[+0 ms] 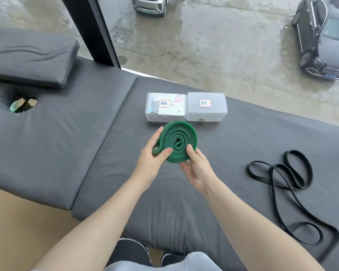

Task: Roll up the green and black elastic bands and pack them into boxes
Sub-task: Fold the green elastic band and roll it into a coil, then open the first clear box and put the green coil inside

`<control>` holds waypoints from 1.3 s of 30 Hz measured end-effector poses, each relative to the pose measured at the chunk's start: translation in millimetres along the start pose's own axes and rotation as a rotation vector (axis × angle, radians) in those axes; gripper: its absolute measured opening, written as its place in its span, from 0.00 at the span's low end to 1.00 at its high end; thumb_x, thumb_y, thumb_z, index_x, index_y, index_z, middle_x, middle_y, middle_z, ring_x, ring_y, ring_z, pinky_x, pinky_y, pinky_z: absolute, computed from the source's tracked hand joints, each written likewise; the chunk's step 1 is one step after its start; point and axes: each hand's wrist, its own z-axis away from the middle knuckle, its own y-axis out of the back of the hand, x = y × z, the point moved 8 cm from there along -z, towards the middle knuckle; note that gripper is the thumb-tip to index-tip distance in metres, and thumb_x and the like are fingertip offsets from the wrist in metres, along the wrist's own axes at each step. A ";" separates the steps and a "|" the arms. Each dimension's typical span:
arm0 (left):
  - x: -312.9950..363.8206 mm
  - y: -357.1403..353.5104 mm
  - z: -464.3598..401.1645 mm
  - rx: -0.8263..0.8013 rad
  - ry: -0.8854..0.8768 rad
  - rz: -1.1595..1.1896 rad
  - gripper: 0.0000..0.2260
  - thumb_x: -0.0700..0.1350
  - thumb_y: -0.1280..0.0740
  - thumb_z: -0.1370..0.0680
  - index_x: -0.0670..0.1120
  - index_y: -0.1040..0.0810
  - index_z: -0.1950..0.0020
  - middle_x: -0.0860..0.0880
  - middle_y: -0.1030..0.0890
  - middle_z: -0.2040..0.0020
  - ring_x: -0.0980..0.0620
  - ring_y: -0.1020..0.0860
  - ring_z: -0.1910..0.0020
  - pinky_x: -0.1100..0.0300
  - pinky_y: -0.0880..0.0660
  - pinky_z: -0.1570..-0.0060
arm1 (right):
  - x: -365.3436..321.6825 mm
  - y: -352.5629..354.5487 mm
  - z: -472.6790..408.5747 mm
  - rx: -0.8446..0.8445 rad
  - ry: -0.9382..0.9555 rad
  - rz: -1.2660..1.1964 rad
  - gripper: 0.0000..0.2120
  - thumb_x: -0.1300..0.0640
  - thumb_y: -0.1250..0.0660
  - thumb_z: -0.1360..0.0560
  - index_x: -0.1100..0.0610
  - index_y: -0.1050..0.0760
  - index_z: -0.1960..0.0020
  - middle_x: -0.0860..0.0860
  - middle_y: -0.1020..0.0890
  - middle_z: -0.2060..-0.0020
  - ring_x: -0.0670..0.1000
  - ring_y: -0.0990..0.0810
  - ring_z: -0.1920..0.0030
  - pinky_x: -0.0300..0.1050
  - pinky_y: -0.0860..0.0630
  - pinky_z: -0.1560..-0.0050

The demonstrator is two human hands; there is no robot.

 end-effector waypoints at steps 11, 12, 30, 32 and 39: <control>-43.5 61.5 -91.5 -0.018 -0.009 -0.490 0.22 0.39 0.40 0.21 0.58 0.33 0.31 0.54 0.28 0.40 0.57 0.31 0.42 0.72 0.40 0.44 | -4.9 -1.0 -85.7 0.126 0.052 1.359 0.18 0.48 0.42 0.21 0.59 0.25 0.40 0.55 0.23 0.47 0.54 0.25 0.46 0.45 0.30 0.47; -54.9 67.5 -101.8 -0.024 0.005 -0.517 0.22 0.38 0.40 0.21 0.58 0.33 0.31 0.54 0.28 0.41 0.56 0.31 0.42 0.71 0.40 0.43 | -15.1 -4.3 -99.1 0.190 0.150 1.455 0.18 0.49 0.42 0.21 0.58 0.26 0.37 0.54 0.24 0.42 0.55 0.26 0.42 0.46 0.30 0.45; -110.4 80.4 -215.6 -0.357 0.062 -0.791 0.23 0.42 0.44 0.19 0.62 0.41 0.28 0.49 0.31 0.40 0.51 0.30 0.45 0.62 0.34 0.43 | -23.2 -50.4 -245.4 0.196 0.917 2.516 0.28 0.53 0.23 0.42 0.52 0.22 0.42 0.57 0.18 0.46 0.57 0.19 0.58 0.44 0.27 0.60; -108.2 78.1 -215.2 -0.343 0.034 -0.841 0.23 0.43 0.45 0.19 0.63 0.43 0.27 0.48 0.32 0.38 0.47 0.28 0.45 0.55 0.30 0.43 | -22.1 -51.2 -243.8 0.173 1.017 2.565 0.28 0.52 0.23 0.41 0.53 0.23 0.42 0.58 0.18 0.47 0.57 0.19 0.58 0.45 0.26 0.60; -110.3 70.6 -216.4 -0.321 -0.004 -1.000 0.25 0.43 0.46 0.18 0.63 0.50 0.26 0.45 0.34 0.35 0.43 0.29 0.42 0.55 0.30 0.50 | -26.2 -57.8 -238.8 0.119 1.303 2.575 0.21 0.48 0.32 0.30 0.58 0.25 0.41 0.59 0.17 0.48 0.57 0.18 0.55 0.45 0.24 0.56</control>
